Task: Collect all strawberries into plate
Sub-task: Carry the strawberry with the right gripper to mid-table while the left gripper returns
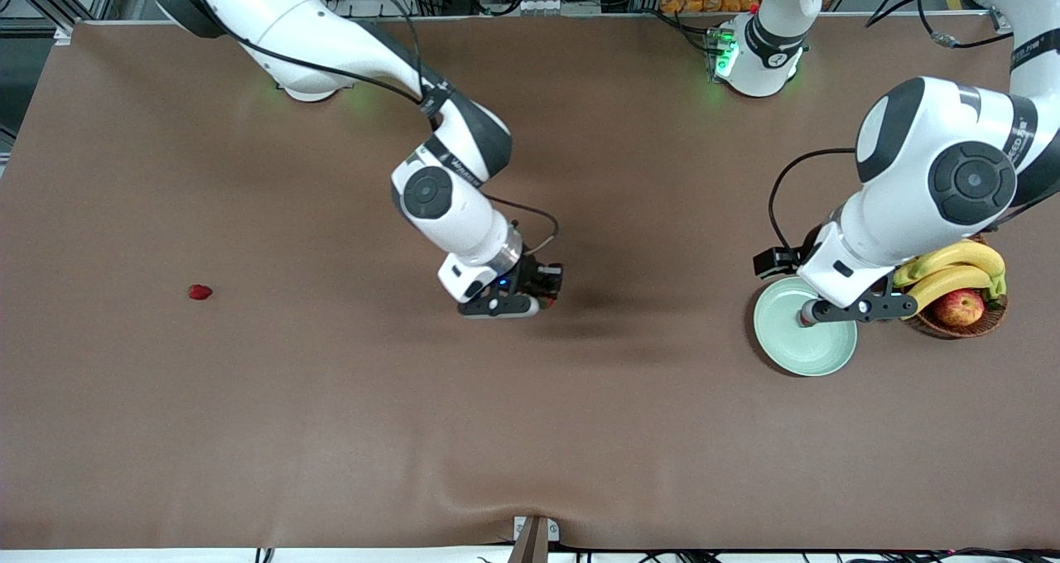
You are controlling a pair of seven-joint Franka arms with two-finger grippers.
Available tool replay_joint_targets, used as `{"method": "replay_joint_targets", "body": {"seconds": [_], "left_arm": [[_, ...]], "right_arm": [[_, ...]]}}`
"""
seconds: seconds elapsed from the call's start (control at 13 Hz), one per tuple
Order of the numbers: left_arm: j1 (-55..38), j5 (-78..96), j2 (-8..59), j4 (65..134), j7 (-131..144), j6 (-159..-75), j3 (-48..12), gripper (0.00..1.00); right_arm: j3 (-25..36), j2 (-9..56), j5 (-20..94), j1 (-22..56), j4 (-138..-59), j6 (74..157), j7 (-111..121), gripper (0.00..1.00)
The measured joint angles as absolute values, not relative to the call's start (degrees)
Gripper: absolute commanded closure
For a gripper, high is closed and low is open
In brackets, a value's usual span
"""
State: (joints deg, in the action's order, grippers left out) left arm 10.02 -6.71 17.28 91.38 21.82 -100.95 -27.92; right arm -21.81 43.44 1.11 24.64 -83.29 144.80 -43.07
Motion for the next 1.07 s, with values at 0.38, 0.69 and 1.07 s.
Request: {"method": "replay_joint_targets", "body": {"seconds": [0.38,0.69,1.07], "left_arm": [[8.86,-6.55,18.11,92.10,26.33,-100.94,-29.52,0.00],[6.93,-6.52,21.10,92.43,32.30,-101.93,-29.60,0.00],[6.08,-6.52,22.85,96.60,33.54,-107.98,-29.57,0.00]], "right_arm": [[-21.69,49.09,1.11,28.71,-83.43,155.52,-46.64,1.00],[-21.67,53.10,1.11,30.65,-83.50,162.45,-46.80,1.00],[-20.04,55.15,1.09,32.30,-83.47,163.53,-46.80,0.54]]}}
